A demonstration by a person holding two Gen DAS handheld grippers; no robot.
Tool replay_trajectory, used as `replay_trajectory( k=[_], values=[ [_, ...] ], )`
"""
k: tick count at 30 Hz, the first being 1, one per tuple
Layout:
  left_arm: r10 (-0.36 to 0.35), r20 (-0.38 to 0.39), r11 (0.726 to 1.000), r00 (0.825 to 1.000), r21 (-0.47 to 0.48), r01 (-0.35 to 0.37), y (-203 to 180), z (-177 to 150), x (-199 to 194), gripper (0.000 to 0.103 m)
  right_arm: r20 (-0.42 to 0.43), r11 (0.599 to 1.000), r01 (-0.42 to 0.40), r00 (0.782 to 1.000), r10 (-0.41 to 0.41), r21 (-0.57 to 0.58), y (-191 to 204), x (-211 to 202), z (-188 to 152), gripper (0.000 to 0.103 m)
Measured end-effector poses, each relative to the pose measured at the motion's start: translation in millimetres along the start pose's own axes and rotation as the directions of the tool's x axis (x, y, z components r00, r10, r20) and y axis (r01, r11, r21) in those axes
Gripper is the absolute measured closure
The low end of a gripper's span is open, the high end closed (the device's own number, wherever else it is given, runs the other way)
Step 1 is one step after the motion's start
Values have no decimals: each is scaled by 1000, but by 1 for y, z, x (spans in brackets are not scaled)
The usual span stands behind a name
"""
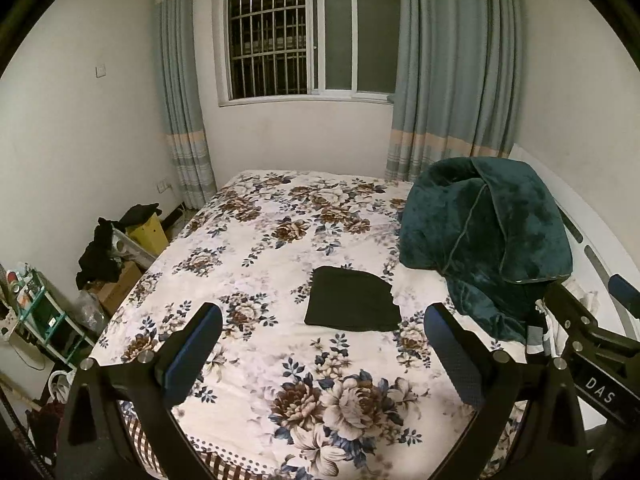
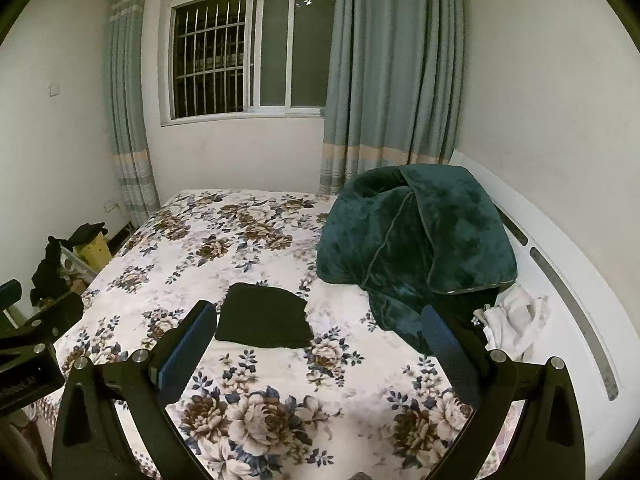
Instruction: Fold small clothes
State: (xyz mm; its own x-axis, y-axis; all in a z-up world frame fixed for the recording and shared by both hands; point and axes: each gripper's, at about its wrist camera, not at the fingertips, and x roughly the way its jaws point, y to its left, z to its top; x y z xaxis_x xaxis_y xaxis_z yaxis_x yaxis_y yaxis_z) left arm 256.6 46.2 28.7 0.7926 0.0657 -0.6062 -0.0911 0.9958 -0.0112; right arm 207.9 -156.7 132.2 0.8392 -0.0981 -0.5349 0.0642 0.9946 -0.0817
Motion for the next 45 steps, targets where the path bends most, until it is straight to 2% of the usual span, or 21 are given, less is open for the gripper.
replay_trajectory(
  k=[45],
  values=[
    [15,9,1000,1000,-11,-15,-8,2,-14,0,8,1000,2,1000,-2,3,3,-1,-5,0]
  ],
)
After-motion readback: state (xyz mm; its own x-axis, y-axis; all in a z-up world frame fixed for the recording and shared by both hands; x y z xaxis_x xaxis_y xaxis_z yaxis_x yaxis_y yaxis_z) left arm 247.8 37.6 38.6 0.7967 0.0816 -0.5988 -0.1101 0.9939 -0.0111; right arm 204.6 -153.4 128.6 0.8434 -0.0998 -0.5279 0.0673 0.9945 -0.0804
